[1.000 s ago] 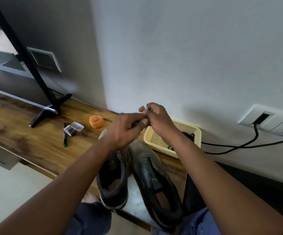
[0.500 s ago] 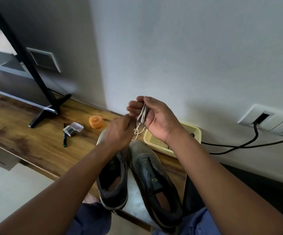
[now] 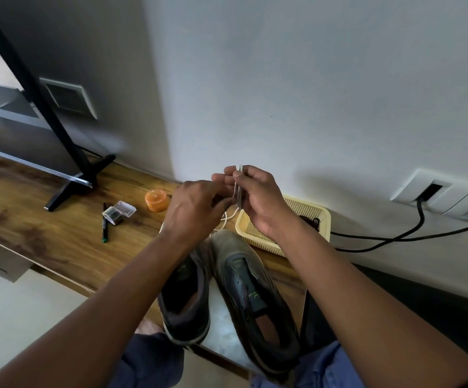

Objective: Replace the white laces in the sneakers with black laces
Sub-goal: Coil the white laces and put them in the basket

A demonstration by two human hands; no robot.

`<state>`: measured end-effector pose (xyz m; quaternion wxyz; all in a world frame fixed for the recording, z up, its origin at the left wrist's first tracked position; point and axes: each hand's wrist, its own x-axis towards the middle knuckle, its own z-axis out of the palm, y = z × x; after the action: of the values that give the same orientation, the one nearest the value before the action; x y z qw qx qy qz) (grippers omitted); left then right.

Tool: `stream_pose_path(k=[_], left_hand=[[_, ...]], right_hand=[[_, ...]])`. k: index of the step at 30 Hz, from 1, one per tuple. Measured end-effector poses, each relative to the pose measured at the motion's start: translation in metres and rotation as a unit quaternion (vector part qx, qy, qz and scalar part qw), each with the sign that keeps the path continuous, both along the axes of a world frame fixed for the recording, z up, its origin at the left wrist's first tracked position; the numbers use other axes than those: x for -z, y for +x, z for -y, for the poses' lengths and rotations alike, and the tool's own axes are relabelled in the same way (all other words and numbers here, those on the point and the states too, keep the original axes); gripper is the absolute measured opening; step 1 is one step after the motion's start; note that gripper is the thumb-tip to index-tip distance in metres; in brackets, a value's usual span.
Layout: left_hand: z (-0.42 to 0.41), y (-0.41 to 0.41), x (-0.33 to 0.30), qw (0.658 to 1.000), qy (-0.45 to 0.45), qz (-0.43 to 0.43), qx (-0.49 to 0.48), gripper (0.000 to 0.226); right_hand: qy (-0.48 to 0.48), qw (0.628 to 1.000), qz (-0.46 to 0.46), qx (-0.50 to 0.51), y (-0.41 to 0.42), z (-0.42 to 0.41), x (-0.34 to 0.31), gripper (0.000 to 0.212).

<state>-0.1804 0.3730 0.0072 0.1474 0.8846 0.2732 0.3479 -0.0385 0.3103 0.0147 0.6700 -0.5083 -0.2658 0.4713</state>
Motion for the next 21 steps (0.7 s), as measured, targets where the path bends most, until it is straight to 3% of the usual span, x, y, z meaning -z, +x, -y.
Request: stream_pose_path(k=[7,13,18,21], left_hand=[[-0.001,0.001,0.008,0.994,-0.102,0.036,-0.011,0.023],[0.012,0.008,0.003,0.99,-0.127,0.03,-0.054,0.022],[0.009,0.01,0.005,0.967,-0.235,0.073,-0.061,0.016],[0.002,0.007,0.007,0.965,-0.244,0.067,-0.071,0.01]], right_hand=[[-0.034,0.999,-0.024,0.007,-0.007,-0.004,0.005,0.021],[-0.024,0.996,-0.085,0.024,-0.014,-0.006,0.002,0.036],[-0.005,0.992,-0.126,0.02,-0.016,-0.007,0.002,0.047],[-0.016,0.991,-0.131,0.012,-0.018,-0.008,0.003,0.054]])
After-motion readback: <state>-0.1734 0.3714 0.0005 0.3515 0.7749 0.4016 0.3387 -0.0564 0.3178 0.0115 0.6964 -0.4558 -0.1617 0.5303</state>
